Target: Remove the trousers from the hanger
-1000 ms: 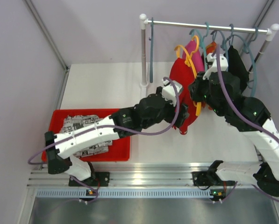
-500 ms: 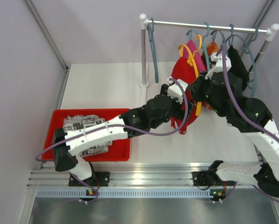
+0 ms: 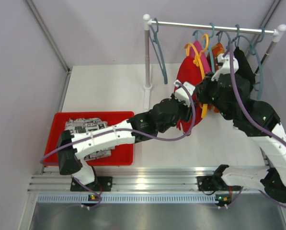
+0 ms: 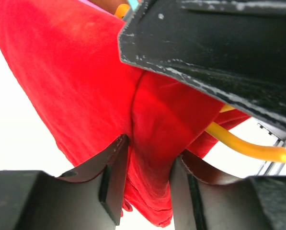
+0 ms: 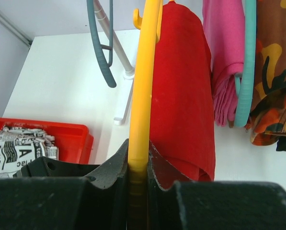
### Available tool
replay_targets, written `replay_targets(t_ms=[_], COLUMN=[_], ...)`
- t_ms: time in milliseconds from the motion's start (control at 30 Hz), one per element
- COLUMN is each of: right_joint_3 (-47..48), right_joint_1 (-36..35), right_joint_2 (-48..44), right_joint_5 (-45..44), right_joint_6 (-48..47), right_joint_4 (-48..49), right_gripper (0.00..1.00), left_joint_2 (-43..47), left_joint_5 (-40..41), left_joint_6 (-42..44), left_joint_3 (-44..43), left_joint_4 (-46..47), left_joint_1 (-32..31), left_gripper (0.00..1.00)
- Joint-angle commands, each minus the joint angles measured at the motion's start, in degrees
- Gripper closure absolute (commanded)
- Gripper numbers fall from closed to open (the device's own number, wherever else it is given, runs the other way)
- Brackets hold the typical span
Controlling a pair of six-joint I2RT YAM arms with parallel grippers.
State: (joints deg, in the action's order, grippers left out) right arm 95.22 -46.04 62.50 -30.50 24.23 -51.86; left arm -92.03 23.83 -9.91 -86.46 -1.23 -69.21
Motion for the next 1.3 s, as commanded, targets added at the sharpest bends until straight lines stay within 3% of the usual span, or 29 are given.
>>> replay_targets(t_ms=[0, 200, 367, 567, 900, 967, 1033, 1133, 1267], right_joint_3=[1.46, 1.46, 1.72, 2.16, 3.75, 3.83, 3.75, 3.66, 3.39], right_joint_1=[-0.89, -0.98, -0.89, -0.98, -0.89, -0.98, -0.89, -0.89, -0.89], right_joint_2=[-3.09, -3.17, -3.35, -3.09, -2.12, -2.38, -2.29, -2.21, -2.12], right_joint_5=[-2.72, -2.37, -1.67, -1.58, 0.44, 0.53, 0.53, 0.62, -0.26], right_joint_6=[-1.64, -2.17, -2.96, -3.31, -5.24, -5.77, -5.95, -6.38, -7.0], right_joint_4=[10.02, 9.84, 9.67, 8.61, 7.12, 7.03, 6.86, 6.59, 5.71], right_gripper=[1.0, 1.0, 1.0, 1.0, 1.0, 1.0, 1.0, 1.0, 1.0], left_joint_2=[3.34, 5.63, 6.33, 7.39, 9.32, 9.59, 9.85, 9.67, 10.38], left_joint_5=[-1.06, -0.99, -1.59, -3.35, -8.62, -9.16, -8.63, -8.28, -7.75], left_joint_6=[1.47, 0.95, 0.51, 1.12, -0.28, 0.15, 0.51, 0.95, 1.12], left_joint_3=[2.25, 4.98, 5.42, 6.21, 7.0, 7.0, 6.83, 6.04, 5.86], left_joint_4=[5.18, 5.81, 6.25, 5.98, 4.84, 4.49, 4.22, 3.26, 2.47], left_joint_1=[1.0, 2.23, 3.2, 3.82, 7.42, 7.51, 7.6, 7.69, 7.6], left_gripper=[0.59, 0.59, 0.65, 0.57, 0.59, 0.62, 0.72, 1.0, 1.0])
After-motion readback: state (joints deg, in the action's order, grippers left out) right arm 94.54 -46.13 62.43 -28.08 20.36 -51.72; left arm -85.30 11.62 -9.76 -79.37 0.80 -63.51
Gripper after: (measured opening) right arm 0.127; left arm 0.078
